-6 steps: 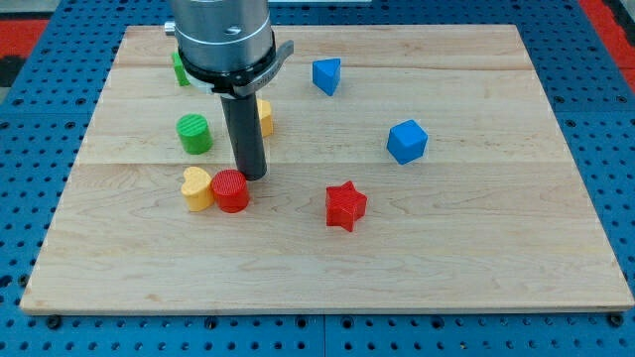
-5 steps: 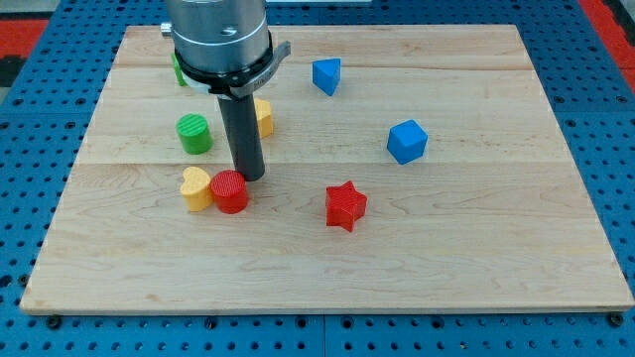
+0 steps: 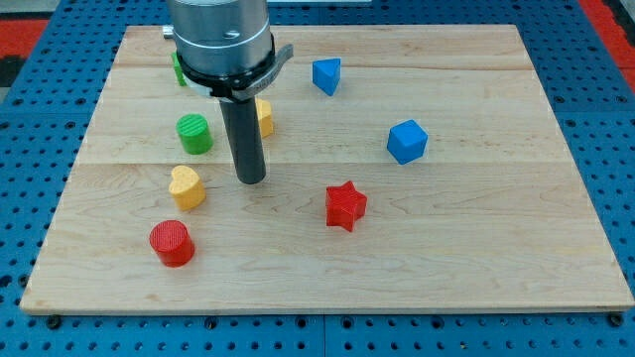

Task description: Move the red star towards the bottom right

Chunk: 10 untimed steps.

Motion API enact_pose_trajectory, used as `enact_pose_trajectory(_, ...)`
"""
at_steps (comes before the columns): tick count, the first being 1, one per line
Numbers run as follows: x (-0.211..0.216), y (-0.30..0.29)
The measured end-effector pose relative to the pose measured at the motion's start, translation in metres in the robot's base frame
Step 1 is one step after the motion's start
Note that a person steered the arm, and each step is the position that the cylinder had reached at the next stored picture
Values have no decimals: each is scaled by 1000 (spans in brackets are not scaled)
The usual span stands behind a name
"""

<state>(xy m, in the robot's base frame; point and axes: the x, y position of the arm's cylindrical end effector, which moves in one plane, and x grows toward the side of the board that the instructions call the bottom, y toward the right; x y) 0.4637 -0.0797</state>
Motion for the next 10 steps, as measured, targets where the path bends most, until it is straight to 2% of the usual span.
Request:
enact_pose_trajectory(2, -5, 22)
enact_pose_trajectory(3, 6, 22)
enact_pose_trajectory(4, 50, 31)
enact_pose_trajectory(5, 68, 101)
enact_pose_trajectory(6, 37, 119)
enact_pose_trajectory(7, -2, 96)
enact_pose_trajectory(8, 16, 183)
enact_pose_trajectory(9, 68, 191)
enact_pose_trajectory(10, 45, 104)
